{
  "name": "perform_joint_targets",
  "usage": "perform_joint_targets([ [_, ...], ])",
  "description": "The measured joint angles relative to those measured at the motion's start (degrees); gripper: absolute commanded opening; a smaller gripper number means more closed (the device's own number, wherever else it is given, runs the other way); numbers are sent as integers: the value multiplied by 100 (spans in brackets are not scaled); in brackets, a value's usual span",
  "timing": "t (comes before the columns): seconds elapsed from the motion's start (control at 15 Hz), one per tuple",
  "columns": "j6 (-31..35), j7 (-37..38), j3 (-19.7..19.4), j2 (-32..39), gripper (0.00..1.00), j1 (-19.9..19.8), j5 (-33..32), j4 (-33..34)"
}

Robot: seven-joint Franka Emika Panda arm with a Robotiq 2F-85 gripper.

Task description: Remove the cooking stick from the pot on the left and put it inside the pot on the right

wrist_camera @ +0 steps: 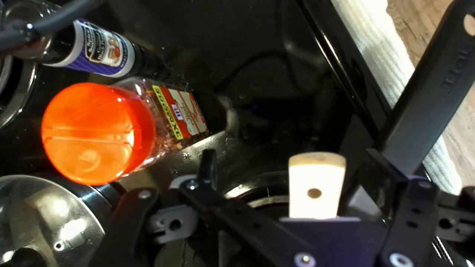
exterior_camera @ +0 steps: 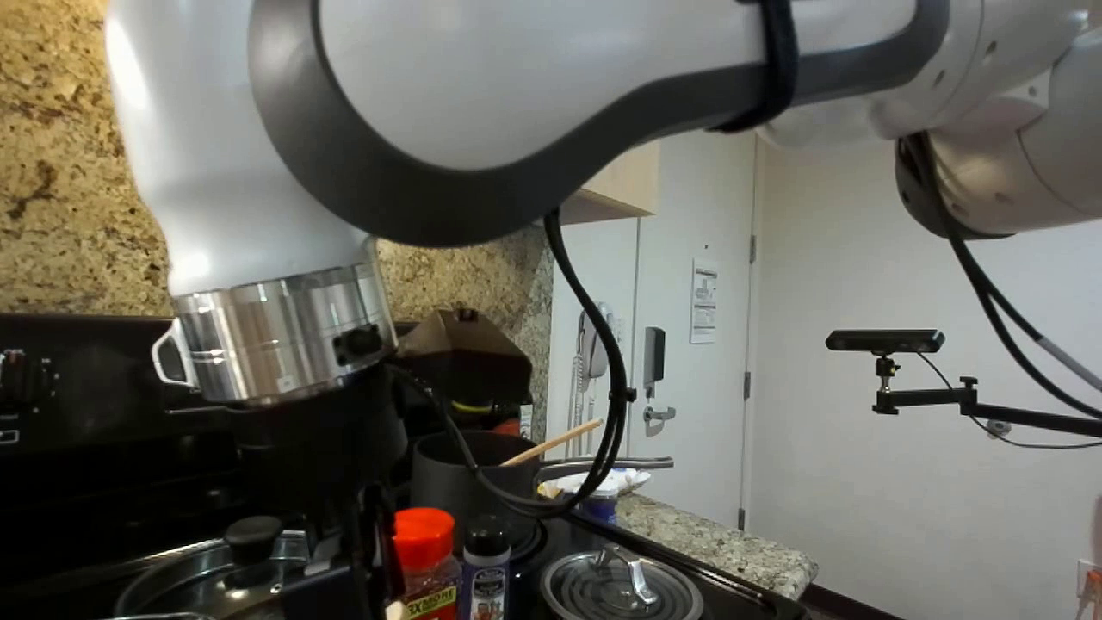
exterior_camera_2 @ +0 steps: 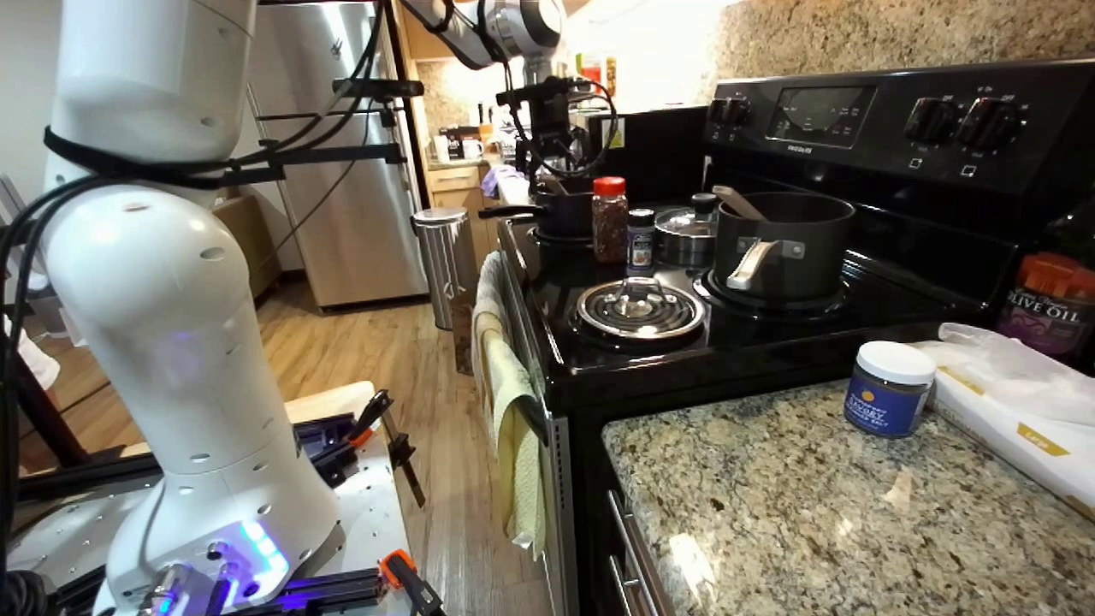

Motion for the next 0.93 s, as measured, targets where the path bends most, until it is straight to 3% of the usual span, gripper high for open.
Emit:
perform_joint_targets([
  [0.53, -419, 13, -100, 377, 14, 148, 0, 588],
  [0.8, -527, 15, -138, 474, 5, 219, 0, 719],
  [0.93, -586, 15, -151, 505, 5, 245, 0, 767],
])
